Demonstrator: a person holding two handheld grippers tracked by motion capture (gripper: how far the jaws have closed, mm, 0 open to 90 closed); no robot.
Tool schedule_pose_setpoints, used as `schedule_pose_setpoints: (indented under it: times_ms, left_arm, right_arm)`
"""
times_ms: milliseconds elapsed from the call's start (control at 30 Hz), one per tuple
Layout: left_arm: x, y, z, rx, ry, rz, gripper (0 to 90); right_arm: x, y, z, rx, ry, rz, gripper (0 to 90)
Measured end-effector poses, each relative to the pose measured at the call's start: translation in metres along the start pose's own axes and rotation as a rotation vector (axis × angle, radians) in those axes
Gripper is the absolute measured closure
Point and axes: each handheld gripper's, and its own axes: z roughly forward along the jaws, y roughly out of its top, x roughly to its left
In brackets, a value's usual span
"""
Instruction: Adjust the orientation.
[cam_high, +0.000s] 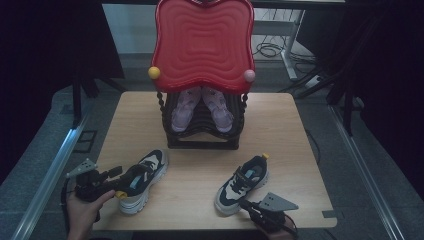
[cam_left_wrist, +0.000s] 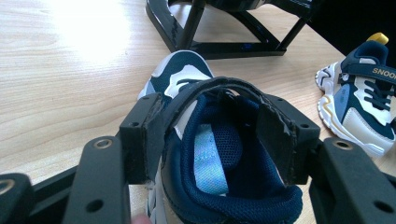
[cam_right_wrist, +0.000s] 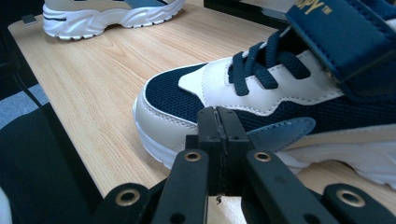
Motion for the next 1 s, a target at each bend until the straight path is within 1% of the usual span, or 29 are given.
schedule_pose_setpoints:
  times_ms: [233, 267, 333, 367, 400, 567, 700, 800, 1000]
  left_arm:
    - [0.000, 0.000, 0.000, 0.000, -0.004, -0.002, 41.7]
    - [0.000, 0.000, 0.000, -0.002, -0.012, -0.007, 41.7]
    - [0.000, 0.000, -0.001, -0.008, -0.042, -0.023, 41.7]
    - [-0.001, 0.001, -0.001, -0.009, -0.044, -0.022, 41.7]
    - [-0.002, 0.001, -0.002, -0.007, -0.039, -0.014, 41.6]
    - [-0.002, 0.002, -0.003, -0.012, -0.042, -0.017, 41.2]
    - [-0.002, 0.002, -0.003, -0.011, -0.040, -0.015, 41.2]
    - [-0.002, 0.001, -0.002, -0.010, -0.040, -0.014, 41.2]
    - [-0.003, 0.001, 0.000, 0.002, -0.048, -0.012, 41.2]
  right_arm:
    - [0.004, 0.006, 0.010, 0.011, -0.002, -0.016, 89.5]
    - [0.005, 0.007, 0.012, 0.012, -0.003, -0.019, 89.5]
    - [0.005, 0.009, 0.015, 0.015, -0.005, -0.025, 89.5]
    - [0.006, 0.010, 0.017, 0.016, -0.001, -0.024, 89.5]
    - [0.006, 0.011, 0.019, 0.016, -0.001, -0.024, 89.5]
    - [0.009, 0.016, 0.028, 0.019, -0.002, -0.023, 89.5]
    - [0.011, 0.018, 0.036, 0.032, -0.005, -0.019, 89.5]
    - [0.011, 0.020, 0.039, 0.034, -0.009, -0.021, 89.5]
    - [0.010, 0.025, 0.046, 0.037, -0.013, -0.001, 89.5]
